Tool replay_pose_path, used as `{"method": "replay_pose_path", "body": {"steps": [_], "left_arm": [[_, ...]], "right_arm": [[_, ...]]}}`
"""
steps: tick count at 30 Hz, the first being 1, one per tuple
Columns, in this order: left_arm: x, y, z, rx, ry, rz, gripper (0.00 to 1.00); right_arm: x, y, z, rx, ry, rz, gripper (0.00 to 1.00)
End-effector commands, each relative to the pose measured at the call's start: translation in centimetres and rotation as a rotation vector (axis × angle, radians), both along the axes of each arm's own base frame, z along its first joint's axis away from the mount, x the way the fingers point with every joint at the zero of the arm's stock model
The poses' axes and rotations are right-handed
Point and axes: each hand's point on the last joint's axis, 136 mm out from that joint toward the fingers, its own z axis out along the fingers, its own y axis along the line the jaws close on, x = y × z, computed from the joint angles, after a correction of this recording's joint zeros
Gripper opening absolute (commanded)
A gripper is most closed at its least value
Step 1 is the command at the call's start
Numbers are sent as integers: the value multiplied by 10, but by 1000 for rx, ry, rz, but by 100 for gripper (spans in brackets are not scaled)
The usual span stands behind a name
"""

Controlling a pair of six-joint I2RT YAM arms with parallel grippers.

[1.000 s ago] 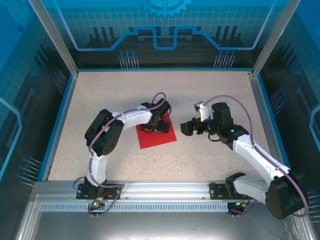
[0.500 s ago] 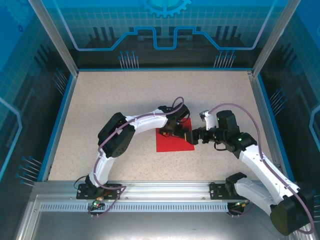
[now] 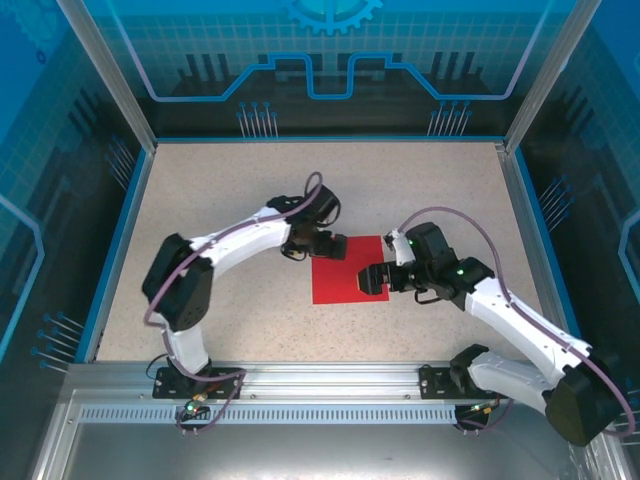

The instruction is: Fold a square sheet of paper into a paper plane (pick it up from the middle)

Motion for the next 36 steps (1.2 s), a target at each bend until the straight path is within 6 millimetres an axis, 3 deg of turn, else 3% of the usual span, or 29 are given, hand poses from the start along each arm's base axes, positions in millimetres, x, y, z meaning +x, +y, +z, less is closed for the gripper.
{"method": "replay_pose_path", "body": {"steps": [1, 8, 9, 18, 36], "left_arm": [[-20, 6, 6, -66, 24, -43, 99], [-40, 33, 16, -143, 0, -6, 99], [-43, 35, 17, -161, -2, 0, 99], [-57, 70, 8, -236, 5, 81, 99], [-58, 86, -1, -310, 26, 112, 99]], "right_arm": [[9, -3, 0, -74, 18, -95, 99], [19, 11, -14, -180, 33, -144, 99], [24, 18, -9, -173, 27, -131, 99], [52, 33, -32, -265, 75, -185, 98], [91, 54, -91, -446, 137, -212, 96]]}}
